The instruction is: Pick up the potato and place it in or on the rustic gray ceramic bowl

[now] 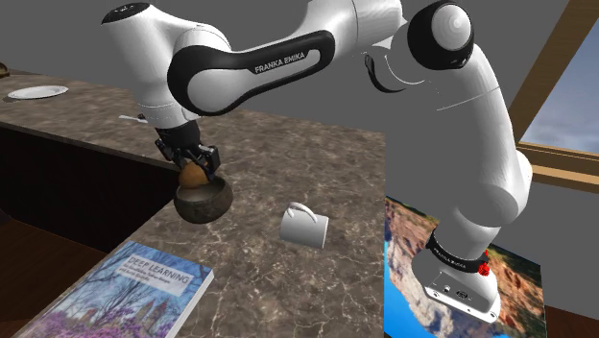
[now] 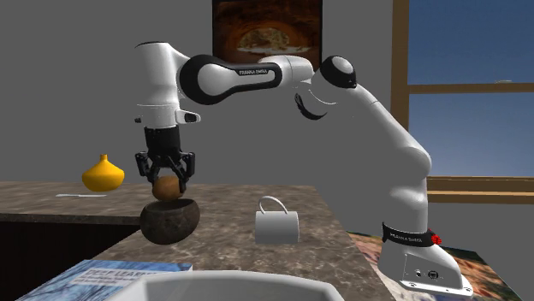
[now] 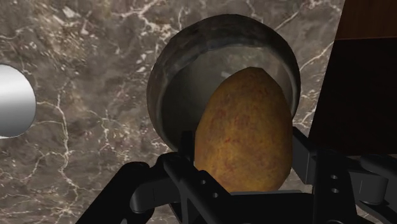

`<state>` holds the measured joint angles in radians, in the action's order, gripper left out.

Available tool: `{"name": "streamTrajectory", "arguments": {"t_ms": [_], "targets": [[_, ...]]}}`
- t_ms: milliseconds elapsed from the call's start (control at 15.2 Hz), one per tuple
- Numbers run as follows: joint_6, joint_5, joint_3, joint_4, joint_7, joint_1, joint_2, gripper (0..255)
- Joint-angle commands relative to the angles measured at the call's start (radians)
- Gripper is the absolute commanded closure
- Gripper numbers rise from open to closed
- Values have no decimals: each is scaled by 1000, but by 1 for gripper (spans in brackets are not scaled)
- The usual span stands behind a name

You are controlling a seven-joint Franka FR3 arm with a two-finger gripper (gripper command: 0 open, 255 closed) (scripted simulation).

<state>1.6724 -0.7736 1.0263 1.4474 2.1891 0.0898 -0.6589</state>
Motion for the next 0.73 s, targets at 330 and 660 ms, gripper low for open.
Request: {"name": "streamTrajectory", "arguments": {"t_ms": [330, 660], "targets": [[0, 0, 0, 0, 0, 0, 0, 0], [-84, 18, 9, -88, -21, -39, 14, 0]]}}
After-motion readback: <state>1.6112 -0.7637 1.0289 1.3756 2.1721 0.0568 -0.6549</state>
